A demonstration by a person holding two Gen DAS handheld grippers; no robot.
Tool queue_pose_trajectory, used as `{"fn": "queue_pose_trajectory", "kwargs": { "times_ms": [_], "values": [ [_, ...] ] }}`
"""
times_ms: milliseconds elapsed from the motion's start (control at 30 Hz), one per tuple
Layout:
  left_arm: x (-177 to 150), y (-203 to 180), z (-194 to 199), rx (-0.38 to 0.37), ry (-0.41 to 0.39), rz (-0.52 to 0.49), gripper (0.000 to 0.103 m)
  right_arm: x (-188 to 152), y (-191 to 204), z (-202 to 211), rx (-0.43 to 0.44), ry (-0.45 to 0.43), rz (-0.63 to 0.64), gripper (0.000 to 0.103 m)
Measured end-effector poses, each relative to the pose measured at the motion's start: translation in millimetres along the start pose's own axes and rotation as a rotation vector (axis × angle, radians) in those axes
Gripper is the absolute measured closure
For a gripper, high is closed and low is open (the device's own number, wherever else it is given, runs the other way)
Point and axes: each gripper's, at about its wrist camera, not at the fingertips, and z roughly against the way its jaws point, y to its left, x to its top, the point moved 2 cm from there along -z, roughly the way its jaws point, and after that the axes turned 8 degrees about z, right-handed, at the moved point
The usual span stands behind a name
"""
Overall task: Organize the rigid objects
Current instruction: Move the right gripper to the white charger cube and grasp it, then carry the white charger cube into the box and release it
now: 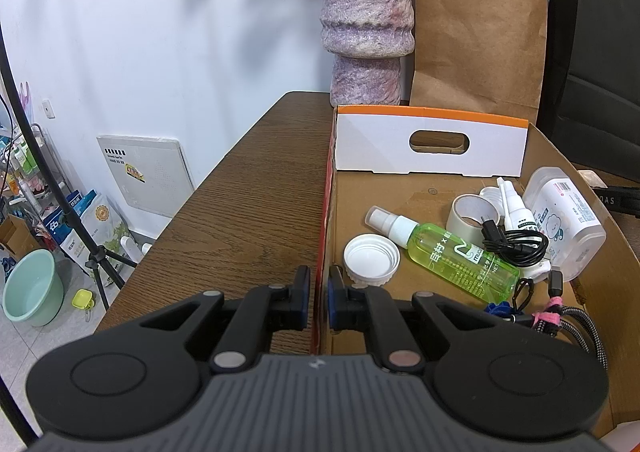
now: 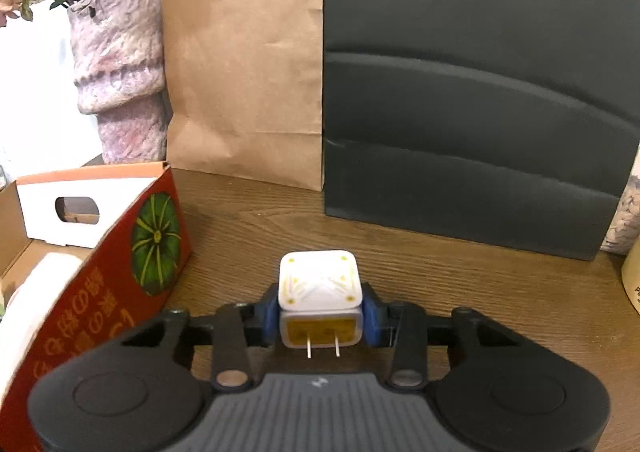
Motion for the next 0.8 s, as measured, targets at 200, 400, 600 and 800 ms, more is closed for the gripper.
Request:
{"fn": "queue_pose_trajectory", "kwargs": {
  "times_ms": [200,400,600,800],
  "values": [
    [-0.1,-0.1,0.0,0.0,0.0,0.0,0.093,-0.4,1.0,2.3,-0.012,0.002,0.008,0.064],
    [-0.1,-0.1,-0.1,0.0,0.0,-0.001,0.093,-2.5,-1.3,4.0,-0.037,0.003,0.003,0.064],
    [-0.2,-0.2,-0.1,0.0,0.0,0.0,0.093,-2.7,-4.4,9.7,-0.057,-0.016,-0.008,0.064],
    [-0.2,-0.2,-0.1,0.001,-0.001,0.0,0.093,2.7,-7.5,29.0,-0.063,-0.063,-0.021,0.064]
  ]
}}
